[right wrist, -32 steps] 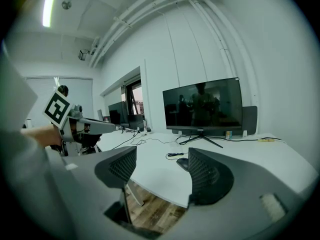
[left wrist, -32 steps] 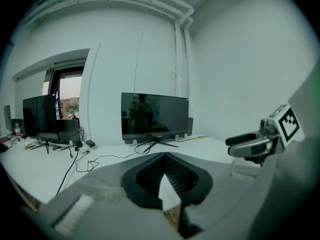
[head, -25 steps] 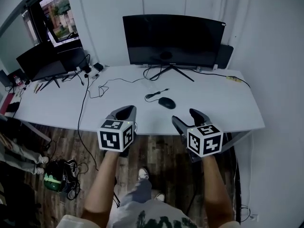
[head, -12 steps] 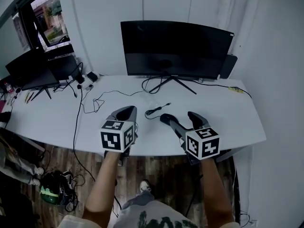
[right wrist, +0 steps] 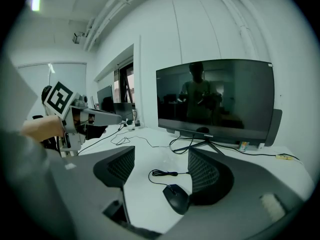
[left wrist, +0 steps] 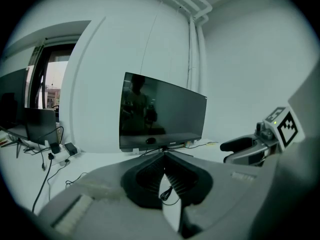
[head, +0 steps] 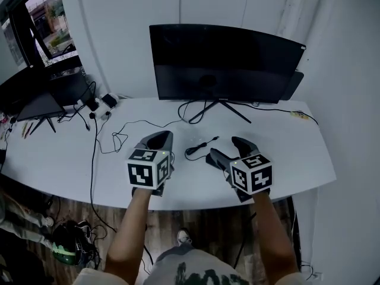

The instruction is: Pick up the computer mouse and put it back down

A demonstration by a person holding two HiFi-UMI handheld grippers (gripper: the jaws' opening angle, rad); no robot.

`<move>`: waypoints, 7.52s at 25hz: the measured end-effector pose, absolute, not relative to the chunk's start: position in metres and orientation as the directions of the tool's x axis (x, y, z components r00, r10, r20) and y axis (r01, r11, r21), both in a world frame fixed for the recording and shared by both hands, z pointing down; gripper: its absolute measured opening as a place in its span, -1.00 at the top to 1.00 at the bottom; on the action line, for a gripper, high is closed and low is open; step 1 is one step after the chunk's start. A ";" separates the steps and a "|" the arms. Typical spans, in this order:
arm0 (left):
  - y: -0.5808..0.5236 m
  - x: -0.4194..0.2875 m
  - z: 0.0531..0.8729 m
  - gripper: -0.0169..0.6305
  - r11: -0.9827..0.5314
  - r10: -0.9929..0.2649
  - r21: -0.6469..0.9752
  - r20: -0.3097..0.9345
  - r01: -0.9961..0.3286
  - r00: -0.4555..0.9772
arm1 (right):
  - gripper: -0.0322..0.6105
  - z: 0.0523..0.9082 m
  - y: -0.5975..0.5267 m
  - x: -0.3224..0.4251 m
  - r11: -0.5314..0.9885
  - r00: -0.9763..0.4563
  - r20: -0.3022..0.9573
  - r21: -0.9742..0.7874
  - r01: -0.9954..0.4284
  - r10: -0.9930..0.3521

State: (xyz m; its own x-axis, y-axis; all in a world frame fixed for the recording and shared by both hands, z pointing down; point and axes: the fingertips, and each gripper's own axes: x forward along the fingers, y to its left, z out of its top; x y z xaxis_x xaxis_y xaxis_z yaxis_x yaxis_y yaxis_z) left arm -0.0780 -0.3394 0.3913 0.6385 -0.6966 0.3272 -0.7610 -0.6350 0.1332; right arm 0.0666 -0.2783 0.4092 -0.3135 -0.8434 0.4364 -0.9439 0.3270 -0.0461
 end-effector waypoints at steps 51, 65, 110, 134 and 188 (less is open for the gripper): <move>-0.326 -0.038 0.449 0.94 -0.467 -0.786 0.122 0.395 -0.876 0.475 | -0.27 0.604 -0.312 0.086 0.644 -0.432 0.786 -0.058 -0.763 -0.441; -0.311 -0.048 0.456 0.94 -0.432 -0.800 0.087 0.421 -0.897 0.427 | -0.28 0.634 -0.316 0.082 0.664 -0.417 0.827 -0.073 -0.744 -0.377; -0.316 -0.033 0.429 0.94 -0.481 -0.798 0.032 0.398 -0.876 0.452 | -0.09 0.579 -0.321 0.108 0.494 -0.408 0.752 -0.127 -0.860 -0.517; -0.334 -0.008 0.405 0.94 -0.568 -0.760 0.023 0.368 -0.822 0.536 | -0.09 0.465 -0.329 0.152 0.322 -0.328 0.551 -0.112 -0.940 -0.767; -0.353 0.026 0.362 0.94 -0.613 -0.753 -0.027 0.320 -0.789 0.574 | -0.09 0.327 -0.325 0.203 0.222 -0.232 0.241 -0.067 -0.973 -0.942</move>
